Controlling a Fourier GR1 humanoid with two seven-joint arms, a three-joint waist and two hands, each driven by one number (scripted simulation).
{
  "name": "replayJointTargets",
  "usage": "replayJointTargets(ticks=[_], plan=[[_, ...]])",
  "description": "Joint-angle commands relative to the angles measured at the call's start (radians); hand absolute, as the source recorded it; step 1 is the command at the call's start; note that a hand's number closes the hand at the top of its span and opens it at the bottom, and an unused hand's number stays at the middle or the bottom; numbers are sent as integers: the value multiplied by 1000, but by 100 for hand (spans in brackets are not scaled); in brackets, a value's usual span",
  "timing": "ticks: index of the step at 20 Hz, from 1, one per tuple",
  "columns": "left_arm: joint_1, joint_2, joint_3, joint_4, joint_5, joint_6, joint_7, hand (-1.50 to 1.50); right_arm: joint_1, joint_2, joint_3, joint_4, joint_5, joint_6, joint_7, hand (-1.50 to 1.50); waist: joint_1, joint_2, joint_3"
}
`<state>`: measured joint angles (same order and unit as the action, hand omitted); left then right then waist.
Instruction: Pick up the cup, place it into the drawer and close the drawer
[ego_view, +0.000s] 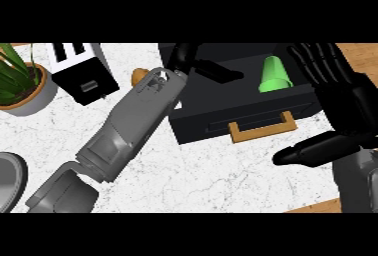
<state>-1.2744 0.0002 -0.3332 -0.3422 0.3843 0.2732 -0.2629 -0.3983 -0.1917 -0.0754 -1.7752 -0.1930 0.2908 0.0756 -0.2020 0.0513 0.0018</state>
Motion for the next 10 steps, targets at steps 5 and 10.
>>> replayJointTargets(ticks=[5, 10], plan=[[14, 0, 54, -74, 163, -48, -137, -150, -17, 10, 137, -7, -153, 202, 32, 150, 7, -2, -2], [19, 0, 72, -80, 225, 40, -216, -150, 32, -158, 226, -3, -88, 374, 126, 150, 32, -18, -3]])
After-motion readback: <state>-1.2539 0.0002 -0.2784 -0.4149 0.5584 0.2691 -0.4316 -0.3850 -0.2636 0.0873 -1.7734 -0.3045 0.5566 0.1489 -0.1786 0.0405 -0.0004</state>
